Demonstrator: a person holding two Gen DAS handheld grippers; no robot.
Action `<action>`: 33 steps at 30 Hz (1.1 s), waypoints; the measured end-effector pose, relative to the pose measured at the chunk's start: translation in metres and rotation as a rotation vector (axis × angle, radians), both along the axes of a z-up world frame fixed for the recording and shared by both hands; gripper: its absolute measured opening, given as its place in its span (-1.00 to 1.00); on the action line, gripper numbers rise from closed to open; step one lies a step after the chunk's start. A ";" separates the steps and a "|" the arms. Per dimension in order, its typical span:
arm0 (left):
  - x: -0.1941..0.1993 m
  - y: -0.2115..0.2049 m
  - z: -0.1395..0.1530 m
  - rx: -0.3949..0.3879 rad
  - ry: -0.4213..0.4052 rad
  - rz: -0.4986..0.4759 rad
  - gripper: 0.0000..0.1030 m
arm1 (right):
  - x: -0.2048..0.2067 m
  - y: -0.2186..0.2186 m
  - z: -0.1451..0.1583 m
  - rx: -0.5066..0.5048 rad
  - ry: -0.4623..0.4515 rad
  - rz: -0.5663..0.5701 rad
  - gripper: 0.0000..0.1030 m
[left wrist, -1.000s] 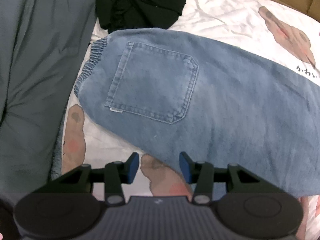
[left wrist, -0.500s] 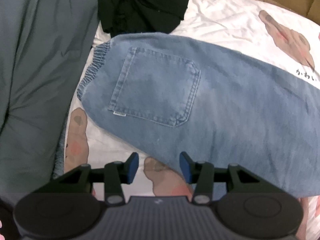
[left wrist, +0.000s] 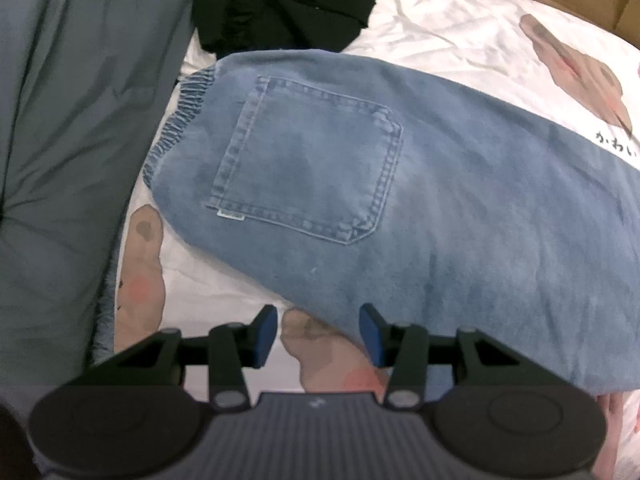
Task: Fold clothes
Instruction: 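Lift the pinched jeans leg hem up with the right gripper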
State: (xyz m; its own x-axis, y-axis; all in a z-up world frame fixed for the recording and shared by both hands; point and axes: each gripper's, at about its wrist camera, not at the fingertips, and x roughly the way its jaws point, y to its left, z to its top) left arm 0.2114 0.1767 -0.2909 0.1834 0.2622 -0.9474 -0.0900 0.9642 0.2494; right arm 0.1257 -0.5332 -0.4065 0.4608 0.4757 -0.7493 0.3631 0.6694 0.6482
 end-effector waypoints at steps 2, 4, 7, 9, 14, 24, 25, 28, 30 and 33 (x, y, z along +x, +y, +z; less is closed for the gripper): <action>-0.002 0.000 -0.003 -0.014 -0.007 -0.005 -0.06 | 0.004 0.002 0.011 -0.012 0.016 0.013 -0.82; -0.005 0.001 -0.005 -0.032 -0.018 -0.005 -0.06 | 0.008 0.005 0.025 -0.013 0.025 0.019 -0.82; -0.008 0.001 -0.009 -0.062 -0.040 -0.003 -0.06 | 0.013 0.011 0.046 -0.009 0.030 0.013 -0.82; -0.011 0.000 -0.012 -0.077 -0.053 -0.005 -0.06 | 0.018 0.018 0.062 -0.022 0.031 0.027 -0.82; -0.018 -0.008 -0.017 -0.114 -0.075 -0.025 -0.06 | 0.034 0.040 0.106 -0.062 -0.001 0.105 -0.82; -0.032 -0.022 -0.024 -0.176 -0.103 -0.042 -0.06 | 0.081 0.091 0.180 -0.147 0.019 0.233 -0.81; -0.034 -0.023 -0.025 -0.181 -0.105 -0.042 -0.06 | 0.086 0.094 0.185 -0.139 0.014 0.236 -0.82; -0.037 -0.025 -0.028 -0.188 -0.108 -0.050 -0.06 | 0.100 0.108 0.196 -0.157 0.032 0.269 -0.82; -0.038 -0.025 -0.030 -0.184 -0.112 -0.056 -0.06 | 0.108 0.117 0.203 -0.174 0.042 0.295 -0.82; -0.038 -0.026 -0.032 -0.186 -0.119 -0.068 -0.06 | 0.119 0.128 0.215 -0.190 0.053 0.312 -0.82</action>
